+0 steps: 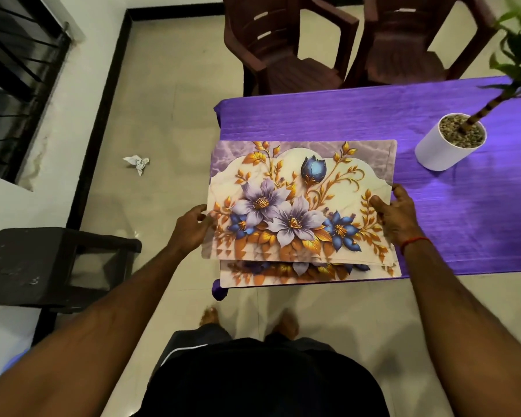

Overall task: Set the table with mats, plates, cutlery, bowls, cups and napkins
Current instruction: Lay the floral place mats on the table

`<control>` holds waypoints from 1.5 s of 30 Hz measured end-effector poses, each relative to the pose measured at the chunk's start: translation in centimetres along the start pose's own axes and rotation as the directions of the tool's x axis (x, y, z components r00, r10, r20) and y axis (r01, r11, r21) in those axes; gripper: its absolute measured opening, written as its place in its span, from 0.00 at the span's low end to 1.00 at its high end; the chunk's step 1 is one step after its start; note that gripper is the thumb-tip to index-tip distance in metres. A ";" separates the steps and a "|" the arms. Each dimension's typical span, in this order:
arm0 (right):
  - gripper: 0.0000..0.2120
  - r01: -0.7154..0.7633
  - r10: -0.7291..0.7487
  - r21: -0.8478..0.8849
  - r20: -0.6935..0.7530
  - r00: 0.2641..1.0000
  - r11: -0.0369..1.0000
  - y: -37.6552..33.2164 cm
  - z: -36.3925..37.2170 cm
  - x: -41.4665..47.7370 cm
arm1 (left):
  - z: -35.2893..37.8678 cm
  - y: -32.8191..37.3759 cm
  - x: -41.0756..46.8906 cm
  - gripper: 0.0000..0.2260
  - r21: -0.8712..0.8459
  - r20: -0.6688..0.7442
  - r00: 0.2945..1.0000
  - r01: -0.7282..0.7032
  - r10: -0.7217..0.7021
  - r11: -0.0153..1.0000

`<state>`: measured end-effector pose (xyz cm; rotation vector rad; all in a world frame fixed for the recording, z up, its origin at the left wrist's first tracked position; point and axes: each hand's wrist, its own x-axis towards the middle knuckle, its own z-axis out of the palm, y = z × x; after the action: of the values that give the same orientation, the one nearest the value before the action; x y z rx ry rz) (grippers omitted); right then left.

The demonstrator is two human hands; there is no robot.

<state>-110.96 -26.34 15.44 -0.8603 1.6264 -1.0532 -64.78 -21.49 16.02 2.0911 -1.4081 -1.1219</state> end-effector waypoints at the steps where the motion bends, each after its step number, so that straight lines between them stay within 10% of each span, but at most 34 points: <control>1: 0.16 -0.001 0.001 0.017 0.016 1.000 1.000 -0.3 0.4 -0.3 | -0.3 0.3 0.1 0.25 -0.023 -0.006 1.000 0.007 -0.007 1.000; 21: 0.16 0.093 -0.102 -0.269 -0.018 0.995 0.959 -3.3 17.0 -6.0 | -16.5 -8.7 4.5 0.05 -0.359 0.168 0.985 0.095 -0.036 0.929; 45: 0.13 -0.013 0.005 -0.125 -0.062 0.998 0.992 -10.2 33.4 0.6 | -29.5 -10.5 19.6 0.05 -0.326 0.167 0.986 0.055 0.000 0.944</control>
<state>-78.51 -38.48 19.80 -0.9100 1.7612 -0.9878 -31.90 -38.07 18.92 1.8197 -1.1645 -1.4601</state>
